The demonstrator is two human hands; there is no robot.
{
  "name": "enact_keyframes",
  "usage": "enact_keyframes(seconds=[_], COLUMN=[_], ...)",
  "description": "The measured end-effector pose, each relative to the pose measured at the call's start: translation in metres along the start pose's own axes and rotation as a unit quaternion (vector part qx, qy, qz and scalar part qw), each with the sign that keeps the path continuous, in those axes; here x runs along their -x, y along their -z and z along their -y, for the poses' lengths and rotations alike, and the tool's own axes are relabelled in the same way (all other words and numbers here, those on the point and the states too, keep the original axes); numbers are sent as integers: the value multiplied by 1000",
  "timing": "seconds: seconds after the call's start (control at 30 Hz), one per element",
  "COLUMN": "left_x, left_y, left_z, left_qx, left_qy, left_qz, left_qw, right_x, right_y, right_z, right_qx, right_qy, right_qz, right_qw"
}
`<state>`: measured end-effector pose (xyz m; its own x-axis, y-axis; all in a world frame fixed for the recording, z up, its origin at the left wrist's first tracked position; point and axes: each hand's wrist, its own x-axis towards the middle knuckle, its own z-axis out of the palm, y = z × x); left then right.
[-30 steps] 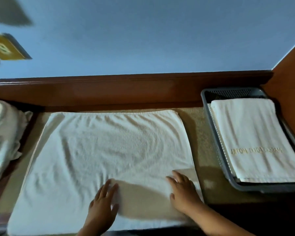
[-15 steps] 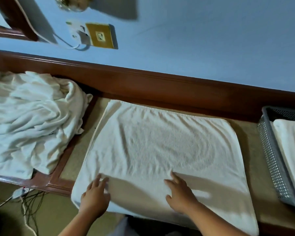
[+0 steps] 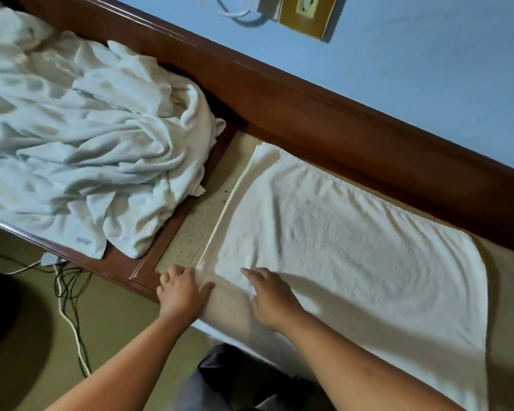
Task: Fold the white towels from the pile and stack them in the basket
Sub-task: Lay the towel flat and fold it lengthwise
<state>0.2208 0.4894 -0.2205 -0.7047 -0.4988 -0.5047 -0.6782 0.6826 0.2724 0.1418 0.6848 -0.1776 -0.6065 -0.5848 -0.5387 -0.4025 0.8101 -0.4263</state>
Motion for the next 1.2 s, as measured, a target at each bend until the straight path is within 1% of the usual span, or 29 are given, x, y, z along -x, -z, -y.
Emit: enact_keyframes(seconds=[0.07, 0.1, 0.13, 0.2, 0.23, 0.3, 0.37, 0.43, 0.5, 0.57, 0.63, 0.67, 0.7, 0.73, 0.77, 0.8, 0.83, 0.87, 0.9, 0.93, 1.03, 1.1, 1.13, 1.17, 1.2], left_x=[-1, 4, 10, 25, 33, 48, 63, 78, 93, 110, 127, 136, 145, 156, 167, 179, 191, 201, 212, 223, 250, 260, 264, 267, 271], left_y=[1, 0, 0, -5, -8, -16, -26, -34, -37, -40, -46, -50, -57, -64, -72, -79, -87, -95, -102, -109, -125, -131, -133, -135, -137], left_z=[3, 6, 10, 21, 26, 36, 41, 35, 15, -10, -38, -52, -65, -78, -88, -97, -104, -109, -112, -113, -105, -100, -100, -101, -105], left_qx=[-26, -20, -3, 36, 51, 56, 19, -15, -7, 30, 58, 59, 54, 46, 35, 27, 21, 18, 17, 12, 5, 2, -4, -14, -24], left_qy=[-71, -110, -146, -194, -195, -166, -131, -146, -183, -228, -261, -278, -297, -315, -327, -332, -334, -332, -328, -321, -289, -254, -243, -242, -251], left_qz=[20, 26, 29, 35, 45, 72, 94, 93, 78, 67, 66, 69, 78, 95, 118, 138, 149, 151, 146, 136, 116, 125, 133, 145, 157], left_qw=[997, 993, 989, 980, 979, 982, 987, 985, 980, 971, 961, 956, 950, 943, 937, 933, 931, 931, 933, 937, 950, 959, 961, 959, 955], right_x=[-22, -33, -41, -50, -54, -55, -44, -21, 9, 40, 66, 78, 89, 100, 111, 121, 128, 133, 133, 133, 133, 140, 145, 151, 155], right_y=[4, 3, 5, 8, 9, 11, 15, 24, 31, 30, 21, 16, 10, 5, -2, -7, -12, -16, -20, -22, -24, -22, -21, -21, -22], right_z=[12, 19, 28, 47, 54, 59, 48, 25, -4, -33, -53, -59, -65, -71, -78, -85, -91, -98, -104, -107, -115, -119, -122, -127, -134], right_qx=[48, 72, 96, 159, 189, 214, 219, 203, 175, 98, -52, -149, -259, -378, -488, -574, -631, -667, -684, -686, -648, -638, -617, -587, -562], right_qy=[52, 75, 86, 66, 39, -30, -76, -91, -85, -108, -153, -174, -201, -231, -257, -273, -275, -270, -260, -251, -257, -243, -240, -242, -247], right_qz=[-32, -45, -52, -62, -60, -52, -37, -24, -2, 17, 10, 10, 13, 18, 24, 28, 28, 17, -4, -31, -121, -179, -213, -247, -281], right_qw=[997, 994, 990, 983, 979, 975, 972, 975, 981, 989, 987, 973, 945, 897, 834, 771, 725, 694, 681, 682, 706, 708, 718, 732, 738])
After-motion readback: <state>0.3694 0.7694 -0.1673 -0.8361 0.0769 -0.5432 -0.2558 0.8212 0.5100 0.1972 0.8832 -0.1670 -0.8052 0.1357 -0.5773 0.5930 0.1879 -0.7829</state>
